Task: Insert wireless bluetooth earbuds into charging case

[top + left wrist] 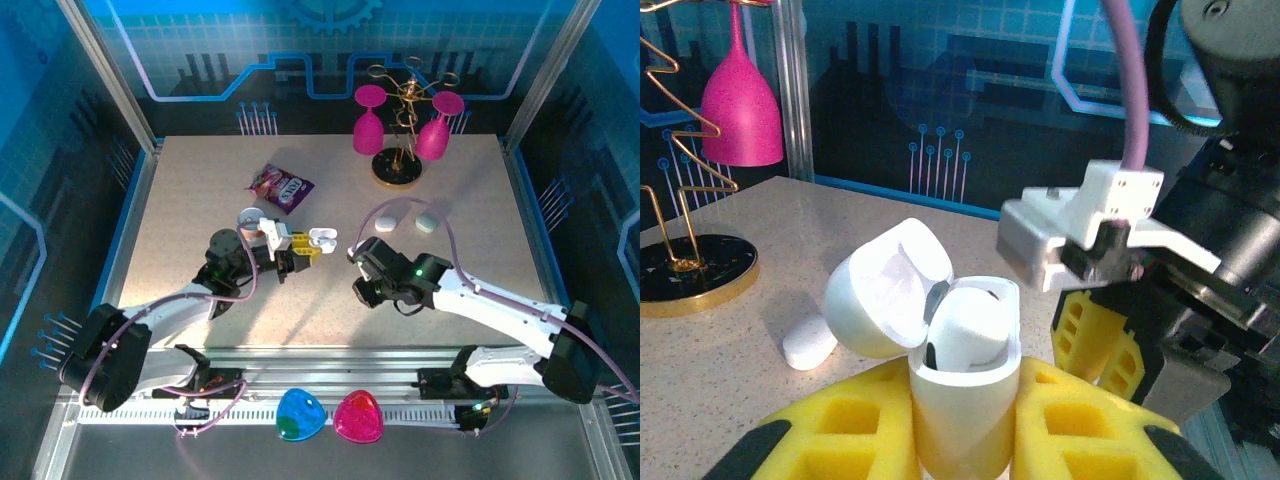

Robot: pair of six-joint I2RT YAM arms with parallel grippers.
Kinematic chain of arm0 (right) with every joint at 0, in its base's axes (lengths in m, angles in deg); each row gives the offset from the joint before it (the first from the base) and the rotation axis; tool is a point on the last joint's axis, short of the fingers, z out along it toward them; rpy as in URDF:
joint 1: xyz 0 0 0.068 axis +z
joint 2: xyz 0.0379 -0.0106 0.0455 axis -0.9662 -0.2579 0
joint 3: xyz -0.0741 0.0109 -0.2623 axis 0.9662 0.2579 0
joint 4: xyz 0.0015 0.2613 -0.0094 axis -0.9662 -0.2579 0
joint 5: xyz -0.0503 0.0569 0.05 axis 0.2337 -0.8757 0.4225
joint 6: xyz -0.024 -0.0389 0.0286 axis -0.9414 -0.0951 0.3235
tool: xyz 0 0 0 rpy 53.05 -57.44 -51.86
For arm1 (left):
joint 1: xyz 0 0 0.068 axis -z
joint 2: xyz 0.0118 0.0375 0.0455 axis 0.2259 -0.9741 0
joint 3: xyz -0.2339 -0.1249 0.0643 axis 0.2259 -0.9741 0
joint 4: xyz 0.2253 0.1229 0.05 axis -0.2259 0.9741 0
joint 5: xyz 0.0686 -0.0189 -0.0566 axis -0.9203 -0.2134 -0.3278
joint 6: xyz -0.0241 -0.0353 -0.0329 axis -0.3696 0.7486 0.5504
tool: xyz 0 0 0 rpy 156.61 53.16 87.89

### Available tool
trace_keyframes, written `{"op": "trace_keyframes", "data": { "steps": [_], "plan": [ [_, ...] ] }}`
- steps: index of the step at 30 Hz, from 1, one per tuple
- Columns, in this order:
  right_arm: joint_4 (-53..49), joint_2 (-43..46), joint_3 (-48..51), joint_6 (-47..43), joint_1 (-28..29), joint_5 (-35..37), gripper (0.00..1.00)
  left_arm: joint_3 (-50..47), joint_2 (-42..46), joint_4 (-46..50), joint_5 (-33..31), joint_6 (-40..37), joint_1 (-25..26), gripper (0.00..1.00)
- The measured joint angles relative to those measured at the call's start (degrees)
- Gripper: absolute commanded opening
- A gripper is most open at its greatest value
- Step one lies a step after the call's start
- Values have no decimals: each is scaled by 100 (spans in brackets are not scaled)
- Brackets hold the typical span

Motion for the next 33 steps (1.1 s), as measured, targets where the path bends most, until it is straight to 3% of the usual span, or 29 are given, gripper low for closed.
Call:
{"op": "trace_keyframes", "data": {
  "steps": [18, 33],
  "plan": [
    [1384, 98, -935, -339, -437, -557, 26, 103, -289, 68, -92, 190, 7, 21],
    [1832, -223, -1104, -337, -647, -1062, 26, 107, -352, 57, -83, 472, 7, 21]
  ]
}}
